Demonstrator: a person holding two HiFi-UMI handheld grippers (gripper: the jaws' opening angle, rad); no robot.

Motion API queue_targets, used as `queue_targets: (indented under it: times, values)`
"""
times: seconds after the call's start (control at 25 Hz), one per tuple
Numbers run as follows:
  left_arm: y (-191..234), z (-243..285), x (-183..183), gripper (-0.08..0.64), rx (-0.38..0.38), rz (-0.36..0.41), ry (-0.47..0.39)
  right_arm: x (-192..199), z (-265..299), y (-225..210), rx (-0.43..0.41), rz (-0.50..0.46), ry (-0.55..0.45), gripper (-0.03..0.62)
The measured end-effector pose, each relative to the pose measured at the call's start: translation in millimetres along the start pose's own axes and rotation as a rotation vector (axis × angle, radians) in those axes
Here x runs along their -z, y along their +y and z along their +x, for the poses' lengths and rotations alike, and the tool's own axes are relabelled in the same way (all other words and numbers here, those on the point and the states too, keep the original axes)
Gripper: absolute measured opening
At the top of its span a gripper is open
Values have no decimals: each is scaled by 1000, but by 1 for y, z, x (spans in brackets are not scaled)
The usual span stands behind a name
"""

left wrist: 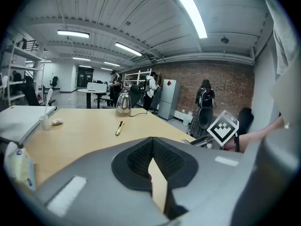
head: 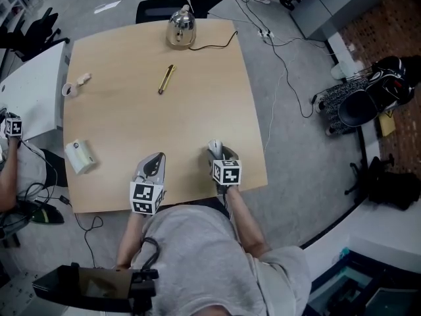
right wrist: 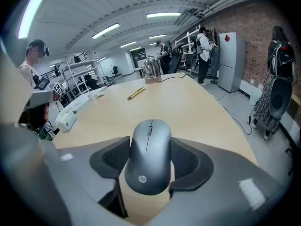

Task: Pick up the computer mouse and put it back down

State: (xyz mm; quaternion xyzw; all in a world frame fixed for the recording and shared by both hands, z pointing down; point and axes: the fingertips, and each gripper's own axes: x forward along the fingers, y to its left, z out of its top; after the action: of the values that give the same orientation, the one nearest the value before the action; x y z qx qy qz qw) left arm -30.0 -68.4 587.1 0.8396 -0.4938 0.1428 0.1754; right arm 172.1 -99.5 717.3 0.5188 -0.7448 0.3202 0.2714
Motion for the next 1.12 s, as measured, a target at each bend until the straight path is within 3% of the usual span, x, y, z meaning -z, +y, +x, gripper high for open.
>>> queue_targets:
  times: [0.72,1.12]
  values:
    - [12,-16,-9,20,-30,10,-43,-64,-54,33,-76,43,-226,264]
    - [10,-28,-39,20,-28,32,-116,-108,-108,59,-105,-23,-391,264]
